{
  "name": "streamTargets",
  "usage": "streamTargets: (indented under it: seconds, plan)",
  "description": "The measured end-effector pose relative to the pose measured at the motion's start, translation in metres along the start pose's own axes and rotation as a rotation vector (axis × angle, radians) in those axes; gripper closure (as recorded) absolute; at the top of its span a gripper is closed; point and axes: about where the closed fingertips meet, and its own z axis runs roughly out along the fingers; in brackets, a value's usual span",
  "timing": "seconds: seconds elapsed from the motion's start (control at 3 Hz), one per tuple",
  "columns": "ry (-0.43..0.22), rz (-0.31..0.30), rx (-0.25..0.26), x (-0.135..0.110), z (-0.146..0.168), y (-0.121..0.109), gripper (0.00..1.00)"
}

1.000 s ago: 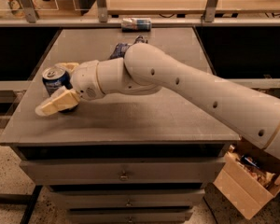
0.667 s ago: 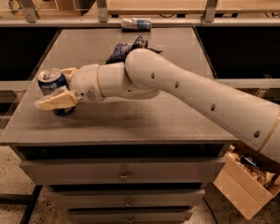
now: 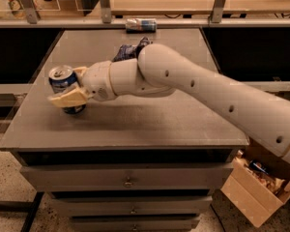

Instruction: Knock pepsi can over

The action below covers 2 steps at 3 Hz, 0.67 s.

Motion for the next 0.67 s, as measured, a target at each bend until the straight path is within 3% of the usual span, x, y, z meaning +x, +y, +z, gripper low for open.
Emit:
streamTargets:
  seconds: [0.33, 0.67]
  plan:
    - [0.155, -0.042, 0.045, -0.013, -0.038, -0.017, 1.00]
    - [0.349, -0.086, 0.061, -0.013, -0.070, -0.033, 1.00]
